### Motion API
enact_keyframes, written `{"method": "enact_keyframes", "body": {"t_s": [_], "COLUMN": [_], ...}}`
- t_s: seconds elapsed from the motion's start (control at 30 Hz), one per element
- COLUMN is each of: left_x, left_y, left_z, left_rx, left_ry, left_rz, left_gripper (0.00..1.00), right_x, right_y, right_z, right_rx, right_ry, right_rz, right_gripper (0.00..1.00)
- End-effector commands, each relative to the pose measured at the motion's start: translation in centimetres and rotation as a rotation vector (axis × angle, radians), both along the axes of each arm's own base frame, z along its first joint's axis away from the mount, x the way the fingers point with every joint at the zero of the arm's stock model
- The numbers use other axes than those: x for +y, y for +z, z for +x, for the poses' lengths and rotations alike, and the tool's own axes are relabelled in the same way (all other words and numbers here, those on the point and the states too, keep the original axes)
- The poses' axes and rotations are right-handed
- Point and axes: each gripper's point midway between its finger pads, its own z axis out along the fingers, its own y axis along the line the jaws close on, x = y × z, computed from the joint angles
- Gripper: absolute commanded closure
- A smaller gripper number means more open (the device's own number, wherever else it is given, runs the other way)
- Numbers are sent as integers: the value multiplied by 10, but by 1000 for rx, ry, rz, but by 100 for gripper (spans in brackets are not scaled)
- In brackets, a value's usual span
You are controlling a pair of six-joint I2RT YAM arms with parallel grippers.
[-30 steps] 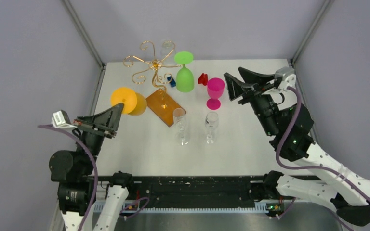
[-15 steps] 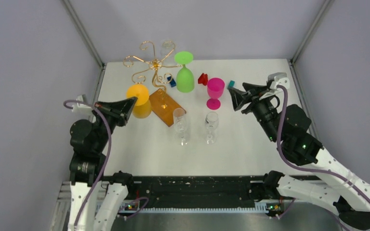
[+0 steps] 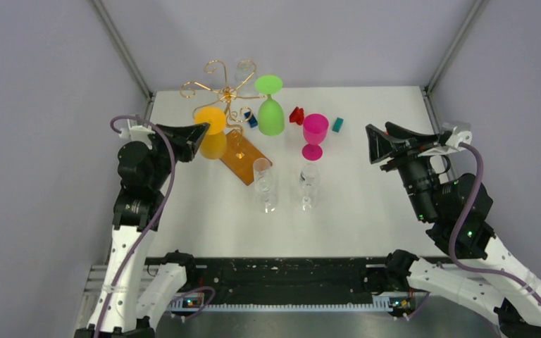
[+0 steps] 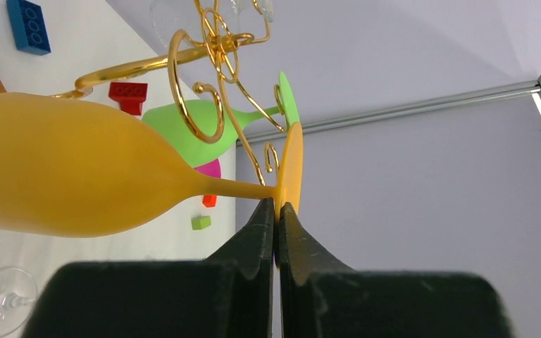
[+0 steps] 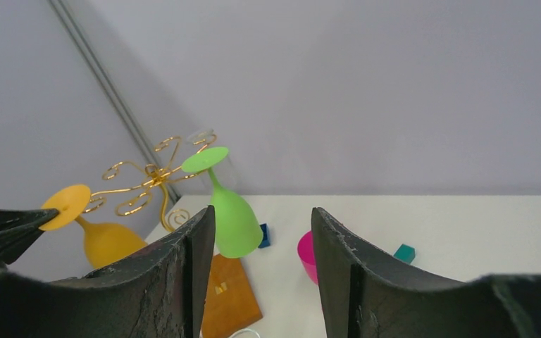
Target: Place the wine glass upside down on the wine glass rack
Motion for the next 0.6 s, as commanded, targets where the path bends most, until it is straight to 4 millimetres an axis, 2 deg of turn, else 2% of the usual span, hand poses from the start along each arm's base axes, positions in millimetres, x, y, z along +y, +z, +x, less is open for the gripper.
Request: {"method": "enact_keyframes", "body": {"t_s": [0.0, 0.3, 0.57], "left_x": [1, -4, 2], "left_y": [39, 44, 51], "left_z": [14, 35, 43], "left_rx": [-126, -130, -149], "left_ry": [11, -13, 29], "left_rz": [26, 9, 31], "left_gripper": [100, 100, 100], "right_x": [-2, -20, -21], "right_y": [8, 9, 11], "right_z": [-2, -7, -7], "right_rx": [-30, -65, -68], "right_ry": [2, -45, -53], "right_rz": [12, 65, 57], "right_gripper": [48, 49, 49]}}
